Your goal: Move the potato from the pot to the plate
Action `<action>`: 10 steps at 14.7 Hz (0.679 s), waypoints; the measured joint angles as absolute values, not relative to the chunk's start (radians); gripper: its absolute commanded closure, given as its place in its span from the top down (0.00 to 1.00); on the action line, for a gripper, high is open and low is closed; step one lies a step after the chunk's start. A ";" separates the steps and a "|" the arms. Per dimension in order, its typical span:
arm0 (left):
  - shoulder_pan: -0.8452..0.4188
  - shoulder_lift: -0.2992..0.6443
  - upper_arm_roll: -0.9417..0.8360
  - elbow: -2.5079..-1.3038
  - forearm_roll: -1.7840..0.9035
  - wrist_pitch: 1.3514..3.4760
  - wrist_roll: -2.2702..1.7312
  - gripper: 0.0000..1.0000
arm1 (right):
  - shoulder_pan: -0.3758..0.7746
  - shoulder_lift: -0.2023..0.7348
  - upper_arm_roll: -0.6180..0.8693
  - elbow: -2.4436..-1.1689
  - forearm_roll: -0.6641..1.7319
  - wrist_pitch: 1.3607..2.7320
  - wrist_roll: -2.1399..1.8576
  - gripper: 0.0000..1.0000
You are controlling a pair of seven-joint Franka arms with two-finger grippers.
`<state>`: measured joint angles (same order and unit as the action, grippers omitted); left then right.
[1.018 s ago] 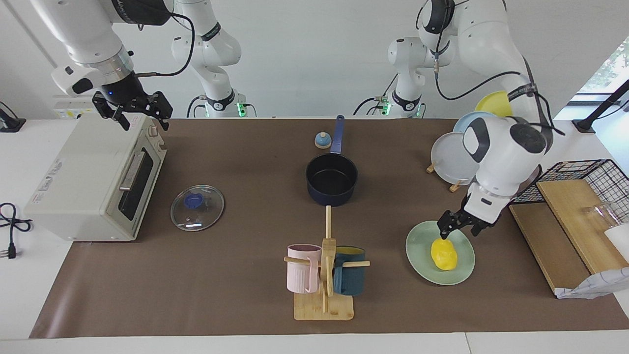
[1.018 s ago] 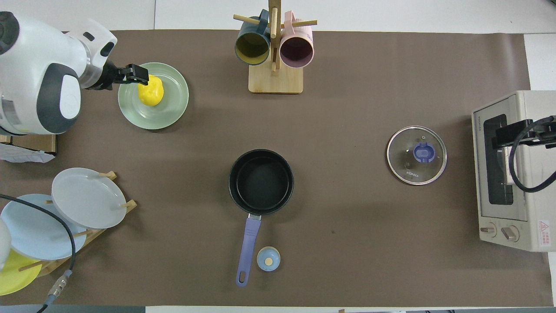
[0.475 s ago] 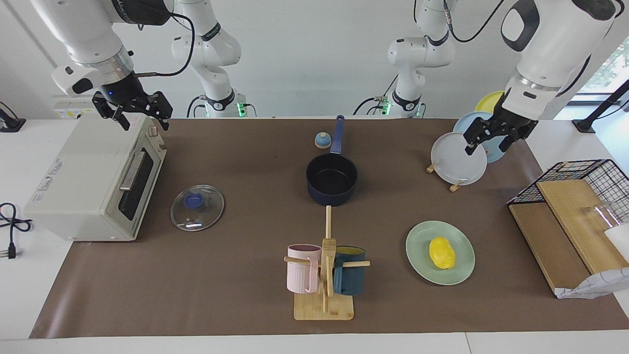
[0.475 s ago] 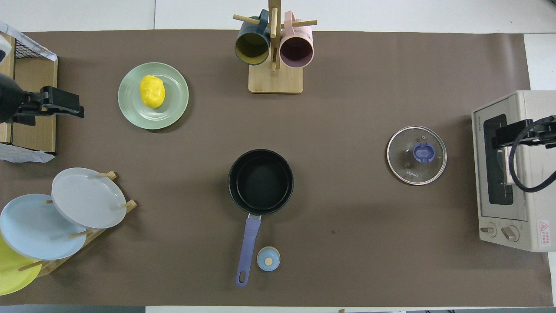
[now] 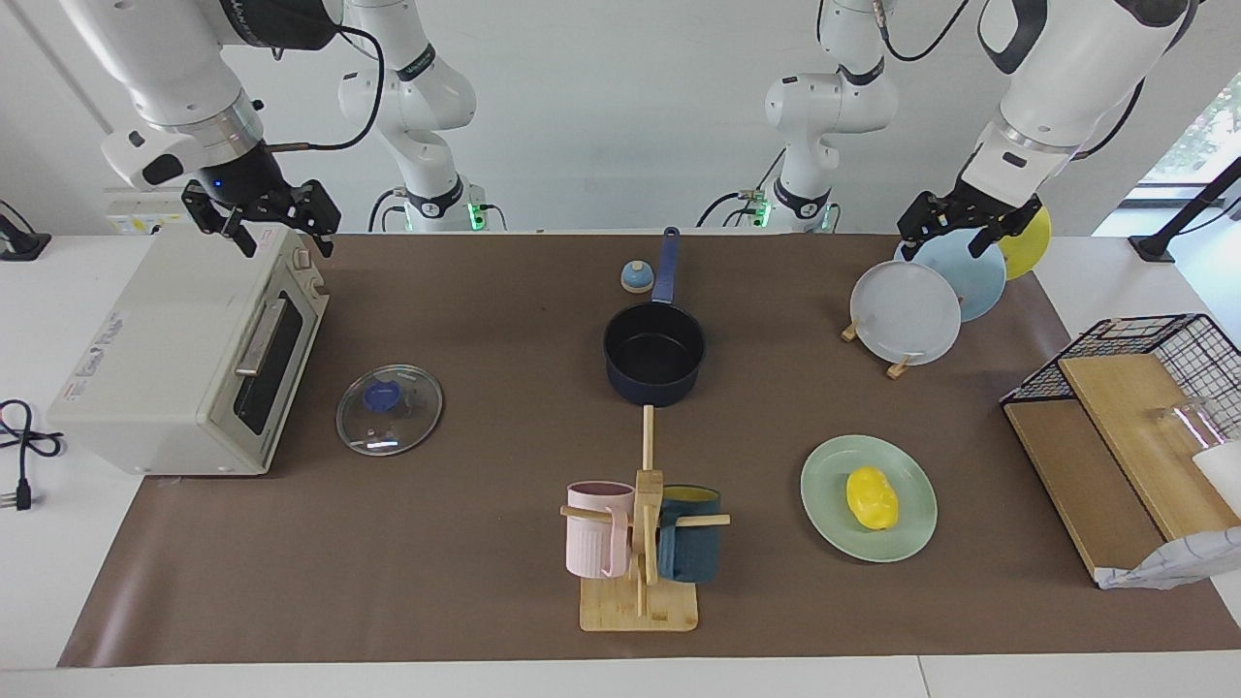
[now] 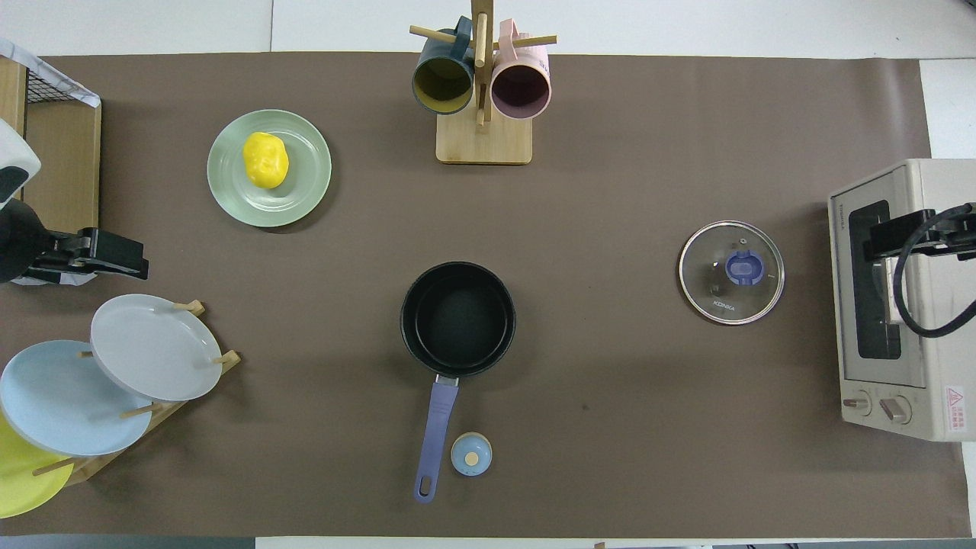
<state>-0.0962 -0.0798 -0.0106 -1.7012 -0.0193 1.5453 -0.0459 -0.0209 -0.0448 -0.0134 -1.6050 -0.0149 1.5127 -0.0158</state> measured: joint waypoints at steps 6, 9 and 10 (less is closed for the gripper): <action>-0.096 -0.074 -0.001 -1.647 -0.019 1.496 -0.026 1.00 | -0.021 -0.045 -0.013 -1.605 -0.015 1.513 -0.016 1.00; -0.096 -0.027 0.015 -1.568 -0.013 1.411 -0.025 1.00 | -0.021 -0.045 -0.013 -1.605 -0.015 1.513 -0.016 1.00; -0.096 -0.015 0.020 -1.559 -0.013 1.408 -0.024 1.00 | -0.021 -0.045 -0.013 -1.605 -0.015 1.513 -0.016 1.00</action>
<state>-0.0958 -0.0150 0.0200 -1.5586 -0.0128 1.4079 -0.0239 -0.0209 -0.0448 -0.0134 -1.6050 -0.0149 1.5127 -0.0158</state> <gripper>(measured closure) 0.000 0.000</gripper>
